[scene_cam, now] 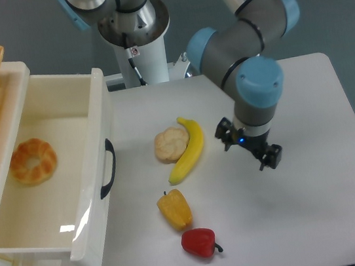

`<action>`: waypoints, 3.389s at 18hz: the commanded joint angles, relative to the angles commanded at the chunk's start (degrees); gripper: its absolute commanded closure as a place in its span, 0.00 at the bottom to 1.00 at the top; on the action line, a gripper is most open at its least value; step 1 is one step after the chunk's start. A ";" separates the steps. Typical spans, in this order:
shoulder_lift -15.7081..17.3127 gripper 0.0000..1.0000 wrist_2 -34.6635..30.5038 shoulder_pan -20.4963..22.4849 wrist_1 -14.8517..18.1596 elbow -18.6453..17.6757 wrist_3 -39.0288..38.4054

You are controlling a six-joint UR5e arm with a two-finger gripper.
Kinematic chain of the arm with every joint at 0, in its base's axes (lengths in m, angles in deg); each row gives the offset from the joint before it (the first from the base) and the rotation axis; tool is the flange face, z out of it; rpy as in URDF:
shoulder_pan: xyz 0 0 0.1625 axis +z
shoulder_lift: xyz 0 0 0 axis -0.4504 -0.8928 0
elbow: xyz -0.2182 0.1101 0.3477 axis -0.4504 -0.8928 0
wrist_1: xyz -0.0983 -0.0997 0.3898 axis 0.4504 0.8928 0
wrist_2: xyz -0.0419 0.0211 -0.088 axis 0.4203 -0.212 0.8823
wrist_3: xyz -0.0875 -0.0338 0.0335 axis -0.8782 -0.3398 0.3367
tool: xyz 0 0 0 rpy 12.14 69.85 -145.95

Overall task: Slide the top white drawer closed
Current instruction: 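Move the gripper over the table toward the open white drawer, then lower the gripper to the drawer front beside its black handle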

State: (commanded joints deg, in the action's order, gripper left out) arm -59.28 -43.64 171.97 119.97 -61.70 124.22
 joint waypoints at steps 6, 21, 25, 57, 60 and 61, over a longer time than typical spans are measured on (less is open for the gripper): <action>0.18 0.08 5.79 -1.86 0.35 -0.09 -4.50; 3.16 1.00 21.62 -2.56 17.39 0.09 -11.97; 4.04 1.00 26.45 -2.73 18.98 0.18 -12.06; 5.54 1.00 33.49 -7.92 19.69 0.88 -15.66; 6.33 1.00 34.28 -7.92 19.69 0.88 -15.93; 6.33 1.00 34.28 -7.92 19.69 0.88 -16.10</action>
State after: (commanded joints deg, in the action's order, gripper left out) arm -52.95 -9.35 164.05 139.66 -60.82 108.12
